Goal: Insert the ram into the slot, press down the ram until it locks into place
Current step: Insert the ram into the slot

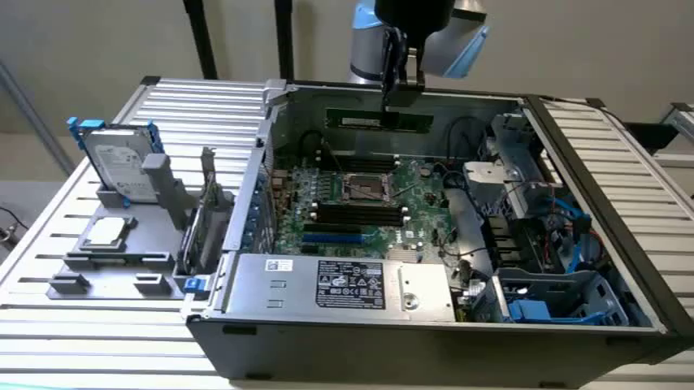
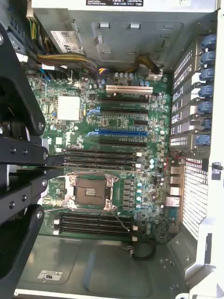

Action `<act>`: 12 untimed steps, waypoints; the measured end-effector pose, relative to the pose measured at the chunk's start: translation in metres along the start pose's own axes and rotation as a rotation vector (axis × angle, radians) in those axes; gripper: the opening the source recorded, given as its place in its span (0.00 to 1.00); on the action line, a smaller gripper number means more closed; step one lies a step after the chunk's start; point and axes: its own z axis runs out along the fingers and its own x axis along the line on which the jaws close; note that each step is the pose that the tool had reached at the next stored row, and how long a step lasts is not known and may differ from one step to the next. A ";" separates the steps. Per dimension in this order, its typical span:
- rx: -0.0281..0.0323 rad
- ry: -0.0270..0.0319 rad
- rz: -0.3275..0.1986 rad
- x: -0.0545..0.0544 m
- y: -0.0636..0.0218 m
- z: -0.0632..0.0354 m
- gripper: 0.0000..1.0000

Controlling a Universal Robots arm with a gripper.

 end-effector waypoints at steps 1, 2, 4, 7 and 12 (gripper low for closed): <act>0.0000 0.0000 0.000 0.000 0.0000 0.0000 0.13; 0.0000 0.0000 0.000 0.000 0.0000 0.0000 0.13; 0.0000 0.0000 0.000 0.000 0.0000 0.0000 0.13; 0.0000 0.0000 0.000 0.000 0.0000 0.0000 0.13; 0.0000 0.0000 0.000 0.000 0.0000 0.0000 0.13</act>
